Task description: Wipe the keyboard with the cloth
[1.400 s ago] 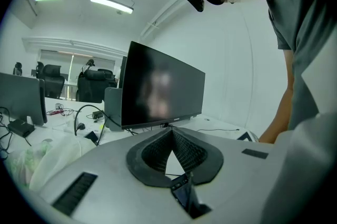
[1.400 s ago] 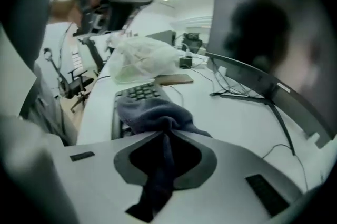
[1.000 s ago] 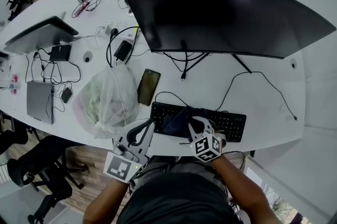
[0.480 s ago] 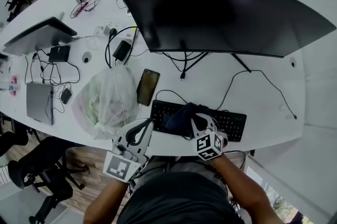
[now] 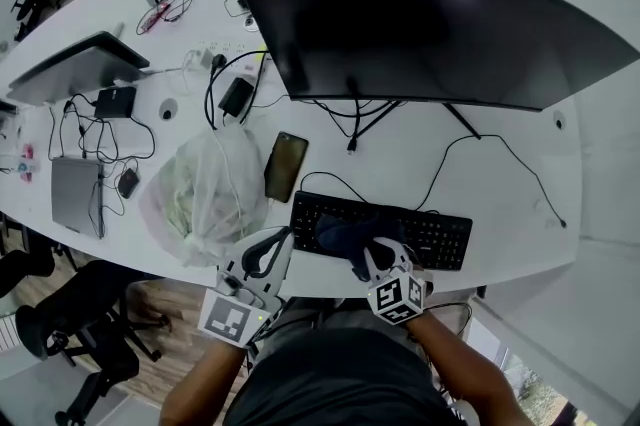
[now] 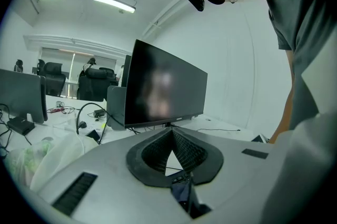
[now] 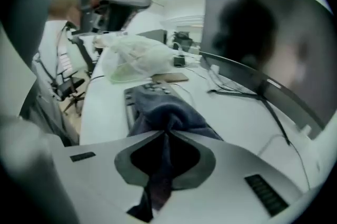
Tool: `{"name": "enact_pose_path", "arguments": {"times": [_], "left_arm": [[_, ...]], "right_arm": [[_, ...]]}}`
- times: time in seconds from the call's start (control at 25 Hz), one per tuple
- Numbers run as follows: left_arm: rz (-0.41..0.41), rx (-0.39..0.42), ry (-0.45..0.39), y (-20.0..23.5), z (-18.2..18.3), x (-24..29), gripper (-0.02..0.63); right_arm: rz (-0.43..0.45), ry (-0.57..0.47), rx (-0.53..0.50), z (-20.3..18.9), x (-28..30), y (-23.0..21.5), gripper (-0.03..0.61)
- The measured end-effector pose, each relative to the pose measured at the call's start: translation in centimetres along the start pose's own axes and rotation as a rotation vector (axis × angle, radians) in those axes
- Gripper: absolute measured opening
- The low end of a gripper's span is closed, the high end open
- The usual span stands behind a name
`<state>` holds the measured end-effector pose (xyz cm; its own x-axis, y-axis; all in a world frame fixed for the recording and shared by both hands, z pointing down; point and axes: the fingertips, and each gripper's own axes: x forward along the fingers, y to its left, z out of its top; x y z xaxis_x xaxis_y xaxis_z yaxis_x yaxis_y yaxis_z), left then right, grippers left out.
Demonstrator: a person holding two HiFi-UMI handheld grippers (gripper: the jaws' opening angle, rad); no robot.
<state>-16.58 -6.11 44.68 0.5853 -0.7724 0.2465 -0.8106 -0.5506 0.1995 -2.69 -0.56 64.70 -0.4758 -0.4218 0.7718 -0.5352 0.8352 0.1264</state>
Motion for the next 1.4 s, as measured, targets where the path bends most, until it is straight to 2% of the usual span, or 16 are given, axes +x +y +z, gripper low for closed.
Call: {"name": "enact_pose_path", "arguments": {"times": [0.12,0.2,0.28,0.32,0.36,0.52,0.56,0.72,0.76,0.88,0.92,1.08,1.12,1.16,1.32,1.4], "left_arm": [[-0.009,0.001,0.006,-0.2,-0.2,-0.3,0.005],[-0.008,-0.001,0.009,0.1,-0.3,-0.5,0.005],[0.003,-0.003,0.010,0.6,-0.5,-0.9,0.005],[0.008,-0.003,0.010,0.9,-0.6,-1.1,0.005],[0.013,-0.002,0.010,1.1,-0.7,-1.3,0.005],[0.020,-0.007,0.010,1.3,-0.7,-2.0,0.005],[0.021,-0.010,0.010,1.4,-0.7,-2.1,0.005],[0.037,-0.012,-0.002,2.2,-0.8,-2.2,0.005],[0.039,-0.012,-0.003,2.2,-0.9,-2.3,0.005],[0.034,-0.013,0.005,1.9,-0.8,-2.1,0.005],[0.031,-0.014,0.007,1.8,-0.8,-2.0,0.005],[0.038,-0.026,0.009,2.3,-1.1,-1.7,0.005],[0.042,-0.028,0.011,2.4,-1.2,-1.7,0.005],[0.044,-0.030,0.014,2.5,-1.3,-1.7,0.005],[0.031,-0.029,0.020,2.2,-1.2,-1.2,0.005],[0.030,-0.029,0.015,2.3,-1.0,-1.0,0.005]], "right_arm": [[0.160,-0.024,-0.216,2.1,1.6,5.3,0.032],[0.118,-0.041,-0.141,3.2,2.8,3.0,0.032],[0.004,-0.040,-0.011,4.0,3.6,-1.6,0.031],[-0.032,-0.031,0.002,4.4,3.9,-2.7,0.031],[-0.029,-0.026,-0.021,4.8,4.1,-2.5,0.031],[0.177,-0.051,-0.228,5.7,4.5,4.0,0.031],[0.158,-0.051,-0.227,5.7,4.7,3.1,0.031],[-0.053,-0.014,-0.039,6.1,5.7,-4.8,0.031],[-0.035,-0.011,-0.050,6.4,5.8,-4.2,0.031],[0.160,-0.042,-0.180,7.1,5.9,2.1,0.031],[0.172,-0.050,-0.195,7.1,5.9,2.4,0.031],[-0.069,-0.035,0.012,7.0,6.8,-5.9,0.031],[-0.106,-0.022,0.022,7.1,6.9,-6.8,0.031],[-0.100,-0.019,0.001,7.5,7.1,-6.3,0.031],[0.096,-0.073,-0.222,9.3,7.8,0.7,0.031],[0.060,-0.080,-0.188,9.9,8.7,-0.9,0.031]]}}
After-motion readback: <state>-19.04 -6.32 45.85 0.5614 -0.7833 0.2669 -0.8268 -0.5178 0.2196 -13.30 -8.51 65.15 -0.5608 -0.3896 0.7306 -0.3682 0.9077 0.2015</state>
